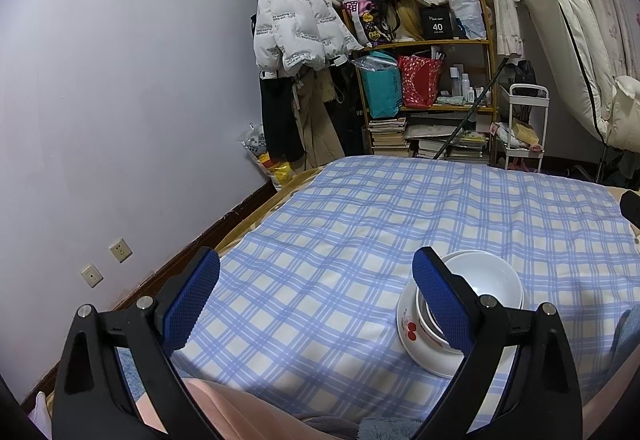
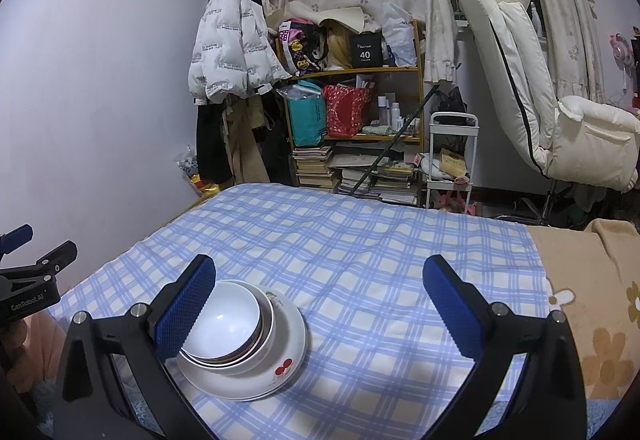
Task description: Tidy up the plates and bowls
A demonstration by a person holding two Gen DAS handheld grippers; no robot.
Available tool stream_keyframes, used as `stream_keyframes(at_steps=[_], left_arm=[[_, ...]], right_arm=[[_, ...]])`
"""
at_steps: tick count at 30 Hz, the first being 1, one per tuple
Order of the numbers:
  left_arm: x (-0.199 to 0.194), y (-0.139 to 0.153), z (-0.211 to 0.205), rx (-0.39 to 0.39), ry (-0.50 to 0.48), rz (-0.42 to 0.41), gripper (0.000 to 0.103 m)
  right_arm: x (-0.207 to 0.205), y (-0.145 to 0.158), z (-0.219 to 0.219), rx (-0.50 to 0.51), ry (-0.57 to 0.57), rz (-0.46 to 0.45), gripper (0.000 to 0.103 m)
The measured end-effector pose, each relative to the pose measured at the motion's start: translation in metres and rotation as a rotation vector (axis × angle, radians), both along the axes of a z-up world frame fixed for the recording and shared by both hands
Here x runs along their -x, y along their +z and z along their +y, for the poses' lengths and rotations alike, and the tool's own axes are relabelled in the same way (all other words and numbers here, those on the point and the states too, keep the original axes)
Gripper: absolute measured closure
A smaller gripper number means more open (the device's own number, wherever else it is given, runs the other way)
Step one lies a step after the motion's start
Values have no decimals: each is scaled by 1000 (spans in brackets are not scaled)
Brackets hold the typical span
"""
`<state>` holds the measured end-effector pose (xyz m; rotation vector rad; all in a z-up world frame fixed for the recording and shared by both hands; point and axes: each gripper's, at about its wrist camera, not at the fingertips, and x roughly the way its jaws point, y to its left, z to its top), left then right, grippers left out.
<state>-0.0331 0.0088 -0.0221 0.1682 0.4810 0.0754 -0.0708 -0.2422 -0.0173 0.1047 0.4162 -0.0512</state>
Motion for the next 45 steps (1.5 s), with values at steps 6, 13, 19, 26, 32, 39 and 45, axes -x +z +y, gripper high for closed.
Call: stream_keyframes(at_steps=[6,13,19,26,32,39,45], left_arm=[[-1,-1,2,-9,-12,-1,7],[-2,-1,3,-17,-21,2,7],[-4,-3,4,-17,-29,6,7],[-4,-4,5,-20,-33,6,7],[-5,-2,7,-21,-33,3,7],[-6,-2,7,-23,-32,2,7],[-6,0,9,-20,-39,2,7]], right_arm=[[0,-1,-1,0,1,3,0],[0,0,-1,0,2,2,0],[0,0,-1,2,3,3,0],[0,0,-2,2,3,3,0],[0,0,-2,3,4,4,0],[0,-1,-2,3,1,4,0],[0,0,-2,5,1,5,0]])
